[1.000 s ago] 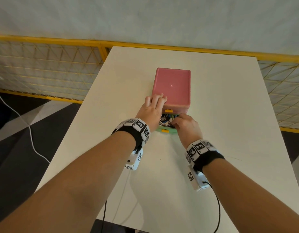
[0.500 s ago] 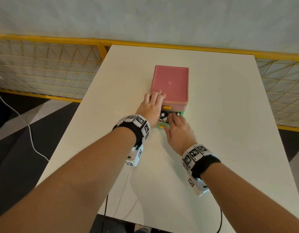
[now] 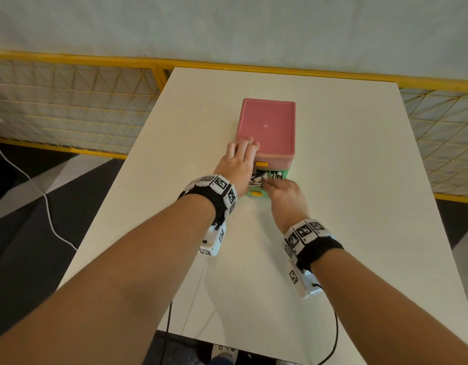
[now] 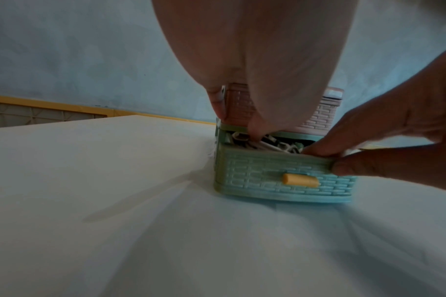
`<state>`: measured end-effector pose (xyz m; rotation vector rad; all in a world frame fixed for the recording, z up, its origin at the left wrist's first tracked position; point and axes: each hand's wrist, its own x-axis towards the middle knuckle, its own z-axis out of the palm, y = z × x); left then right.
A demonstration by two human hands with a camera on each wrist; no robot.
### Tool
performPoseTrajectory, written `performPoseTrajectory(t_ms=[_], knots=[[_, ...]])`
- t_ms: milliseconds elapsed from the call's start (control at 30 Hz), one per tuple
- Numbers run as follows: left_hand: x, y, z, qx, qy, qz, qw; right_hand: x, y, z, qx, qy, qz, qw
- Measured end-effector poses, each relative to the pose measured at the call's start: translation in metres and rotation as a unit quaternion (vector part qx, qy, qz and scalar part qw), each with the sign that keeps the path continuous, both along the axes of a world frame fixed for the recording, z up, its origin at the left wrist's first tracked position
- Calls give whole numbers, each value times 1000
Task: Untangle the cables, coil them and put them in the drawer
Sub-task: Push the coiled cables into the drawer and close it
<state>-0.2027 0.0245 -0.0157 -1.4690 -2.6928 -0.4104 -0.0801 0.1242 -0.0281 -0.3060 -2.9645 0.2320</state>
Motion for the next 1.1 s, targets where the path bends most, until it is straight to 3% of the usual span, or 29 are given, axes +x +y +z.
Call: performPoseTrajectory(t_ms=[167, 300, 400, 500, 567, 667, 767, 967, 1100], knots=[[2, 0, 7, -20, -17, 15, 1000, -5, -2, -1, 85, -74, -5, 994], [2, -1, 16, -32, -21, 17, 999, -23, -2, 5, 53, -100, -20, 993], [-4, -5, 24, -46, -16, 2, 999, -28, 6, 6, -22, -83, -20, 996], [-17, -7, 28, -38, -12, -36, 999, -5, 9, -2, -137, 84, -19, 987], [-33, -10, 33, -36, -19, -72, 997, 10, 11, -13, -175, 180, -76, 965], [-52, -10, 52, -64, -62, -105, 990, 6, 23, -26, -292, 138, -186, 928], [-58, -8, 64, -77, -97, -105, 987, -18, 31, -31, -377, 97, -175, 904], [-54, -7, 58, -53, -109, -75, 990, -47, 36, -29, -377, 118, -266, 879], [-51, -8, 56, -43, -105, -66, 991, -48, 35, -27, -358, 113, -265, 888]])
